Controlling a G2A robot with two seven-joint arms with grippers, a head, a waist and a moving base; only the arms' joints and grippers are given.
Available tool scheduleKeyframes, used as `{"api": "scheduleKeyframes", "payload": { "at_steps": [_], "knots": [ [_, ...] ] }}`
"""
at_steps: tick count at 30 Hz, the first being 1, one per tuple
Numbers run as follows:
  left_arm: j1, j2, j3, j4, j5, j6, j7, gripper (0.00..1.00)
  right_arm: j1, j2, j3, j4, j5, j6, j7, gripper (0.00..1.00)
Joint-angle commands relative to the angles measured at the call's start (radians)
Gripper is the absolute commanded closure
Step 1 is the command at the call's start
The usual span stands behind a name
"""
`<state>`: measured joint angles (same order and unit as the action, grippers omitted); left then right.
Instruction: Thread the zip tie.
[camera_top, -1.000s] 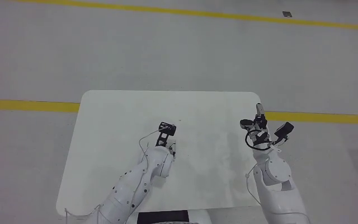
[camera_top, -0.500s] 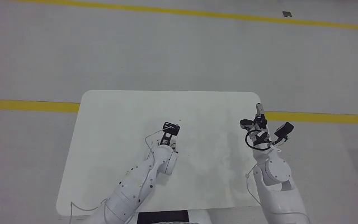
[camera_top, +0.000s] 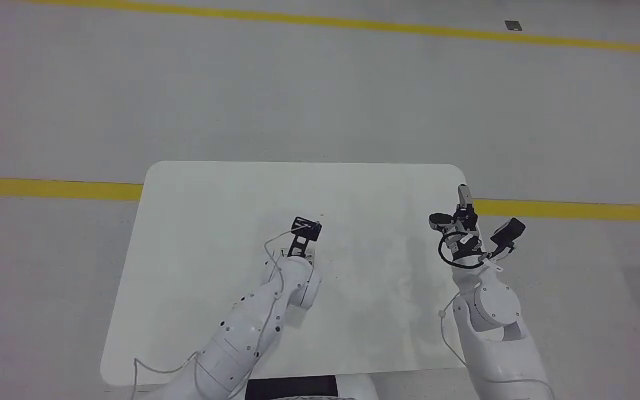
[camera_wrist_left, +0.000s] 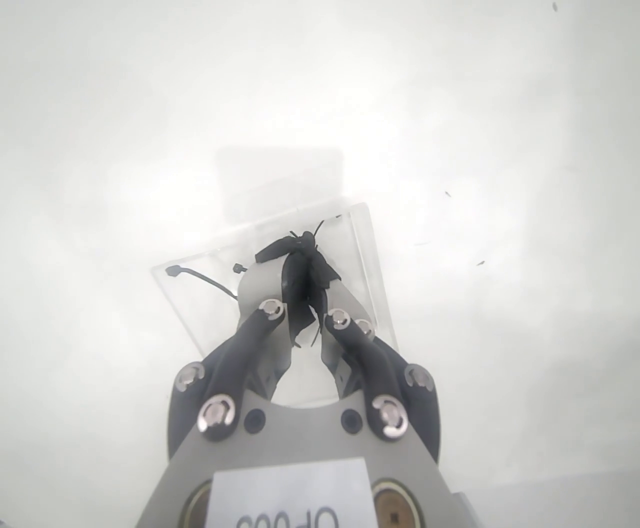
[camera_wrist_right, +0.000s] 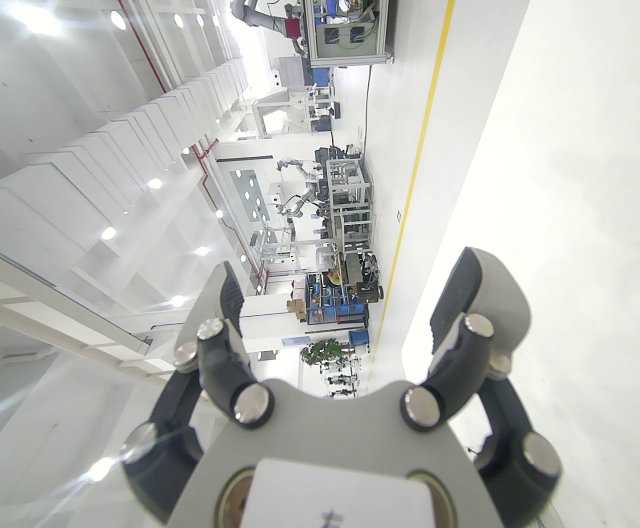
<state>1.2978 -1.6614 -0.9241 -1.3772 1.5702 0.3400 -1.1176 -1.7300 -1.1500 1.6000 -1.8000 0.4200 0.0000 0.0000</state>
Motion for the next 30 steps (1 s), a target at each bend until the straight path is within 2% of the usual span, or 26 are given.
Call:
{"api": "scheduleKeyframes", "payload": {
  "at_steps": [1,5,8,20,30],
  "knots": [
    [-0.002,-0.003,-0.003,0.006,0.000,0.000,-0.001,1.00,0.000,0.000,0.000,0.000,0.000,0.000,0.000,0.00],
    [-0.005,-0.006,-0.004,0.011,0.000,0.000,-0.001,1.00,0.000,0.000,0.000,0.000,0.000,0.000,0.000,0.00],
    [0.001,-0.002,0.004,-0.012,0.000,0.000,0.003,1.00,0.000,0.000,0.000,0.000,0.000,0.000,0.000,0.00],
    [0.064,0.057,0.029,-0.174,0.000,0.000,-0.009,1.00,0.000,0.000,0.000,0.000,0.000,0.000,0.000,0.00],
    [0.102,0.099,0.038,-0.260,0.000,0.000,-0.012,1.00,0.000,0.000,0.000,0.000,0.000,0.000,0.000,0.00]
  ]
}}
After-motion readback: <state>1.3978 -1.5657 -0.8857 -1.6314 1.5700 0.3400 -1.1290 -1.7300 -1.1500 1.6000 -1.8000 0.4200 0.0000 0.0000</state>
